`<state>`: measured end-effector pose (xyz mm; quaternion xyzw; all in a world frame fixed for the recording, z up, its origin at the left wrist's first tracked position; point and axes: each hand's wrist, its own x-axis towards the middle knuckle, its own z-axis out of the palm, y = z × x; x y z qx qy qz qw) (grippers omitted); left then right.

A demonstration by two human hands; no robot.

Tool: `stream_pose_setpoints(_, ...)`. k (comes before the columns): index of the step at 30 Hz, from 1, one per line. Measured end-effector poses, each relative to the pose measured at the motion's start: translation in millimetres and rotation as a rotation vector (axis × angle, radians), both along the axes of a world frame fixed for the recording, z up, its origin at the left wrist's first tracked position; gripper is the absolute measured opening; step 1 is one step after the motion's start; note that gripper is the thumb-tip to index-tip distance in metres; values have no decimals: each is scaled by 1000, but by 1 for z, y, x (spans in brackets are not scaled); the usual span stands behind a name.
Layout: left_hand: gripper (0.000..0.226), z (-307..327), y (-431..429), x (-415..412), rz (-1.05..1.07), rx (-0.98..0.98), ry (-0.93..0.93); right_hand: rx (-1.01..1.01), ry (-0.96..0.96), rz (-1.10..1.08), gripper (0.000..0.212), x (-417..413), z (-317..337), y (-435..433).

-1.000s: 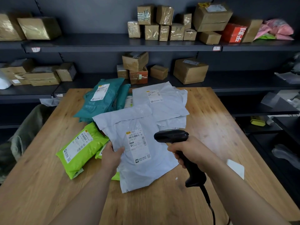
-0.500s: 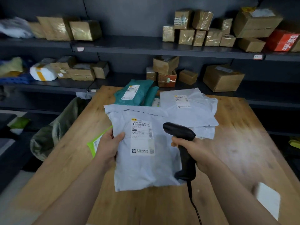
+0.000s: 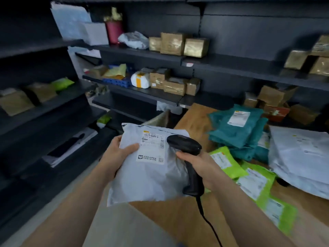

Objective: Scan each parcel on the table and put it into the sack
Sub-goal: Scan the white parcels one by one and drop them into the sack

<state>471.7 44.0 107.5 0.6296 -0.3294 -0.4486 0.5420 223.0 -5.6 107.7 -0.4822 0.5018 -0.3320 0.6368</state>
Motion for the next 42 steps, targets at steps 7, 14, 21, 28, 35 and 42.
stream_pose_setpoints(7,47,-2,28,189,-55,133,-100,35,23,79,26,191,-10,0)
stream_pose_setpoints(14,45,-24,-40,293,-92,183,-185,105,46,41,28,290,-39,-64)
stream_pose_setpoints(21,42,-81,-186,339,-175,247,-186,214,65,-109,32,335,-104,-175)
stream_pose_setpoints(28,34,-148,-332,358,-295,280,-249,341,153,-261,27,363,-167,-283)
stream_pose_setpoints(35,31,-233,-432,353,-477,432,-228,388,298,-430,18,362,-231,-353)
stream_pose_setpoints(42,25,-334,-497,351,-684,587,-414,526,352,-617,23,369,-303,-389)
